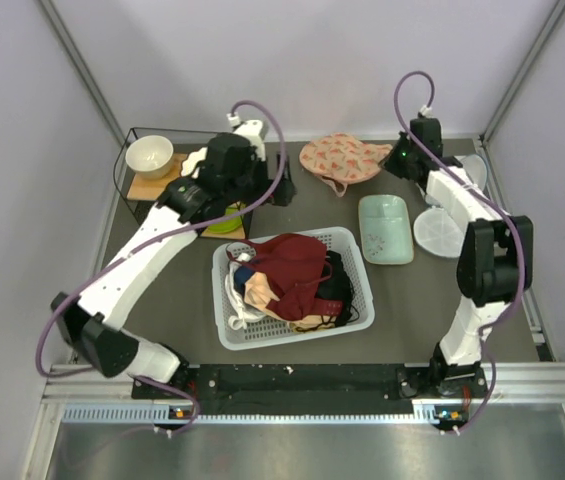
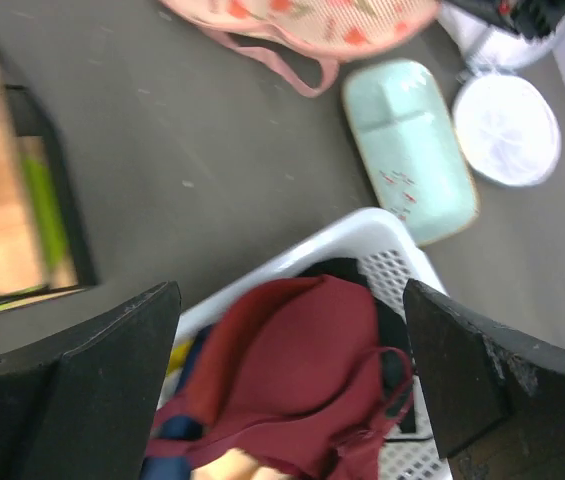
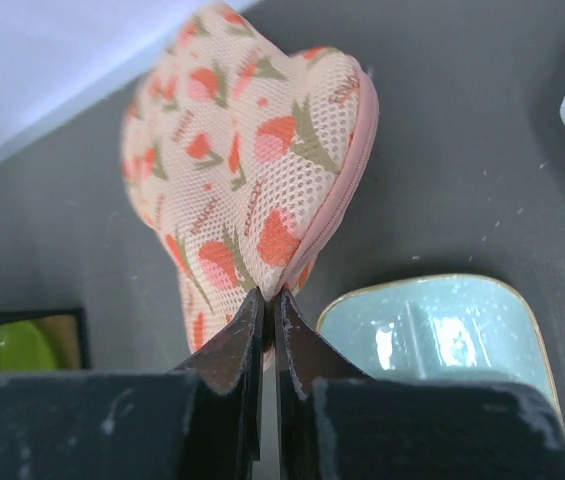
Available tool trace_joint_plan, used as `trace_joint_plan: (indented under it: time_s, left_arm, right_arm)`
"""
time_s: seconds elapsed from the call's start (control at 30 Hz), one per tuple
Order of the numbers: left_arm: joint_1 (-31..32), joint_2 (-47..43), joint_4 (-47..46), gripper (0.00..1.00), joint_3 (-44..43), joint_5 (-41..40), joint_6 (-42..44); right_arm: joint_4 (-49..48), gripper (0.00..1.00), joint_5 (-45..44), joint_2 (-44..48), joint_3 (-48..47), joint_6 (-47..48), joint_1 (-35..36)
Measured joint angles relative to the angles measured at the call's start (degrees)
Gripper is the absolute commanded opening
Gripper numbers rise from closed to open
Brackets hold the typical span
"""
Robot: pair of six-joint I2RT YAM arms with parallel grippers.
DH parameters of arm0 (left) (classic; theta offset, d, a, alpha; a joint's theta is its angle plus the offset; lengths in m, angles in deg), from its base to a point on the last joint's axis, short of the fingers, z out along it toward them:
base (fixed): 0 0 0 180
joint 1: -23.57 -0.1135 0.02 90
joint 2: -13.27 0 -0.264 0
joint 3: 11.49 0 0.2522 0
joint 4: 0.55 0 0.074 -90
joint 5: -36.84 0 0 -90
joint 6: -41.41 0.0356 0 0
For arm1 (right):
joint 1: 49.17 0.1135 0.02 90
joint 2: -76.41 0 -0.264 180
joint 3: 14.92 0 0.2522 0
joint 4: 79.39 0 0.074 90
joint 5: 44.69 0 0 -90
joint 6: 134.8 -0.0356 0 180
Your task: Unzip the laundry bag and remove the bra
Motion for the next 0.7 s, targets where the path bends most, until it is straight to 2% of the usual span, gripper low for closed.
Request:
trace_joint_plan:
  time_s: [0.2,0.23,0.27,0.3,0.33,0.4,0.57,0.7]
  left_arm:
    - [4.6,8.9,-0.1,0.99,-3.0,6.3,-3.7]
    - [5.0,9.7,0.0,0.99,-3.0,7.0,-4.1]
    - [5.1,10.2,0.2,0.99,-3.0,7.3,-4.3]
    - [5.1,10.4,0.3,0.99,-3.0,7.6,-4.4]
    - [5.1,10.4,0.3,0.99,-3.0,7.7,-4.5]
    - [5.1,10.3,0.0,0.99,-3.0,7.8,-4.7]
    - [5.0,10.3,-0.3,0.99,-3.0,7.6,-4.7]
    - [5.0,10.3,-0.3,0.99,-3.0,6.3,-4.3]
  right_arm:
    - [-1.2,0.00,-0.9,12.3,7.9,1.0,0.0]
    - [-1.4,0.03,-1.6,14.3,10.2,1.4,-0.1]
    - [-1.4,0.20,-2.5,16.1,12.7,1.8,-0.3]
    - [-1.1,0.56,-3.1,17.2,14.4,2.0,-0.6]
    - [-0.9,0.67,-3.7,18.1,16.3,2.2,-1.2]
    - [0.3,0.80,-5.3,18.6,18.4,3.0,-2.6]
    - [2.7,0.81,-9.2,19.2,19.5,5.7,-4.0]
    - [3.1,0.79,-13.1,20.9,19.5,9.8,-0.4]
